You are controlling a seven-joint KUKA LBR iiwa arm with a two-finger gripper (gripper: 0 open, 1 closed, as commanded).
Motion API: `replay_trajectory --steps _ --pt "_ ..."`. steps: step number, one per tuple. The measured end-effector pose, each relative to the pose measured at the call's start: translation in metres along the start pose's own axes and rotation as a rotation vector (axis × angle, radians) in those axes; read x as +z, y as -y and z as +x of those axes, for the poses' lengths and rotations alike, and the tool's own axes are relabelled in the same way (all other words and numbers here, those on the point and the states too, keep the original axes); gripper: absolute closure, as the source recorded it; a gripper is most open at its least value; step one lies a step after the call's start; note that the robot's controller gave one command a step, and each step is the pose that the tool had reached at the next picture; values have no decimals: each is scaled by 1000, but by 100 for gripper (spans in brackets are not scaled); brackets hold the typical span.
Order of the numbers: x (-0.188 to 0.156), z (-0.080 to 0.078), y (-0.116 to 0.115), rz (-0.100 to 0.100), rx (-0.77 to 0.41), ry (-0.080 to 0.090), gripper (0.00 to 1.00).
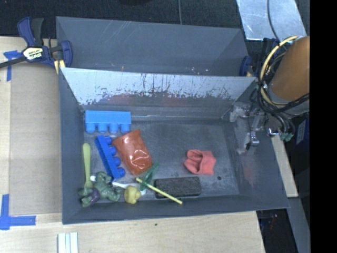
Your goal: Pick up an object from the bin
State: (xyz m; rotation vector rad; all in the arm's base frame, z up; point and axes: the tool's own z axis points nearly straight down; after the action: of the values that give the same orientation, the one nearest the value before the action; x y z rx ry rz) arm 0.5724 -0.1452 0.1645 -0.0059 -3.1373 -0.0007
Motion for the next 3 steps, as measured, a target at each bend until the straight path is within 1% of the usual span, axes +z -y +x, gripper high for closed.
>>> replay_trajectory --steps 1,2,3 --pt "-4 -1 -1 1 -2 5 0" --pt "-4 -27 -6 3 -249 8 0" --pt "65 19 -51 4 -269 13 0"
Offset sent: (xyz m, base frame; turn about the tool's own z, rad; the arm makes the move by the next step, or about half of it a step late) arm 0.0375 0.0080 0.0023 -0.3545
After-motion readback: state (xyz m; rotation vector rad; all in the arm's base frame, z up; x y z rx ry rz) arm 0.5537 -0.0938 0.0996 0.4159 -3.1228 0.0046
